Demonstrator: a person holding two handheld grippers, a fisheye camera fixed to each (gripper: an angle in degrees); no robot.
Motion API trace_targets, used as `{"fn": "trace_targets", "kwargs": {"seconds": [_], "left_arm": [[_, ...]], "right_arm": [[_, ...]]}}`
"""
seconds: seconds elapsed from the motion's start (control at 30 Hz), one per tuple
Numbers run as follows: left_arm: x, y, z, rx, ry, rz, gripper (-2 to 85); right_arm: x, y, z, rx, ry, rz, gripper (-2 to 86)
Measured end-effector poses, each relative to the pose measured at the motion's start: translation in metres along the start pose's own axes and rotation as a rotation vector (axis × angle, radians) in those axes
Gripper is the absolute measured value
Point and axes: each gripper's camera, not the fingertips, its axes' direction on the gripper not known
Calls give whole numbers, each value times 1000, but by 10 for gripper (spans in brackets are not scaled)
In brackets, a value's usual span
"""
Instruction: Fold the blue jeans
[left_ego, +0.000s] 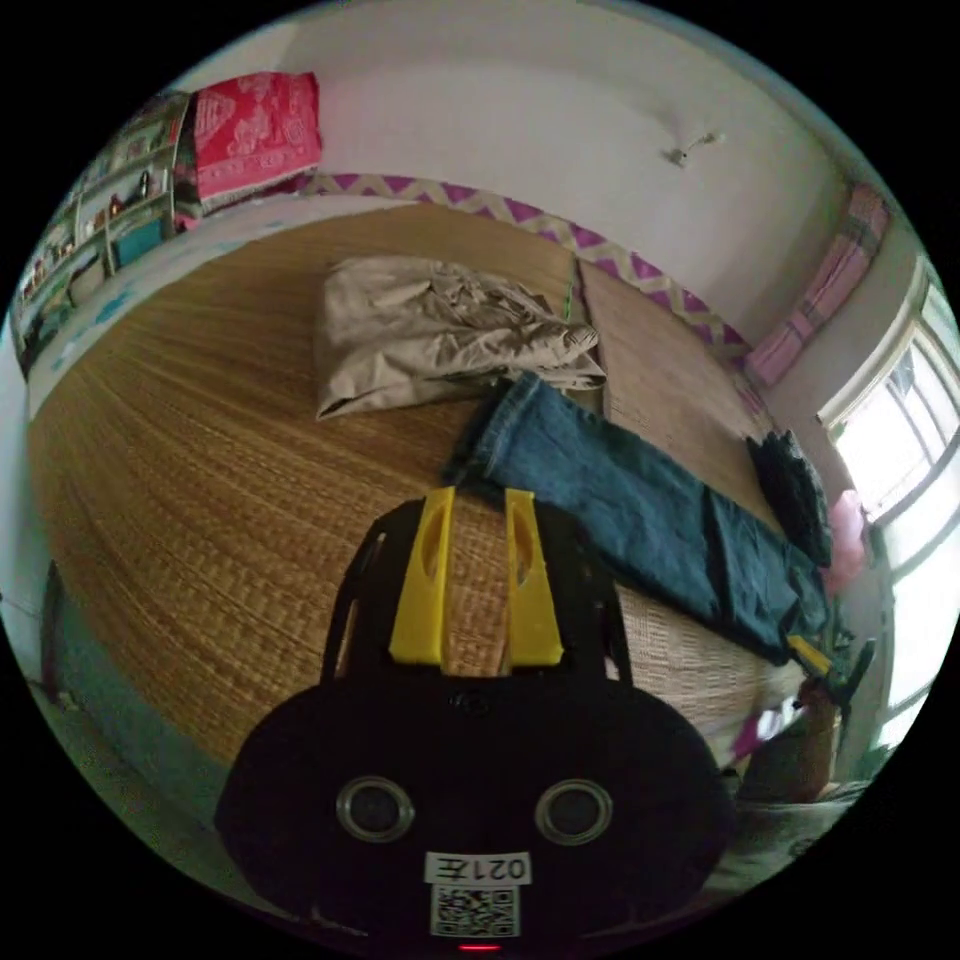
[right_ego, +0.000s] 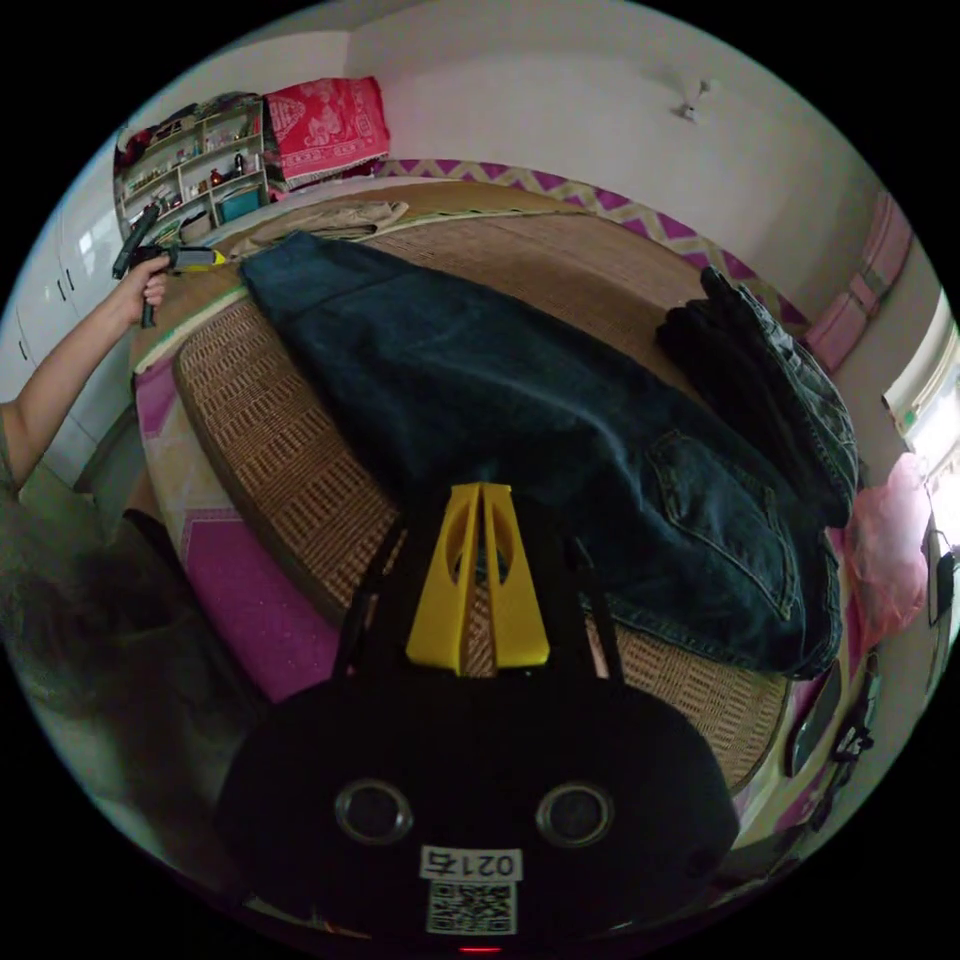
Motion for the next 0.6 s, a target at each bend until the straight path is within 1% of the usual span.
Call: {"fn": "trace_targets", "kwargs": {"seconds": [0.07,0.17,0.3,0.43,0.5,0.6], "left_arm": [[-6,-1,11,-76,147,-94,110],[-1,3,22,-121,229,-184,115],[13,8,25,-93,232,-253,94],[34,12,31,-79,236,-334,44],[44,16,34,-81,260,-356,10],[64,26,20,0,332,-371,-5]], "right_arm": [[-4,-2,-3,-3,13,18,-5],[-6,-2,-7,-11,14,37,-5],[-5,3,-11,1,-6,64,-5],[2,14,-15,28,-58,115,-5],[5,19,-16,38,-77,129,-5],[9,28,-17,52,-101,149,-6]]}}
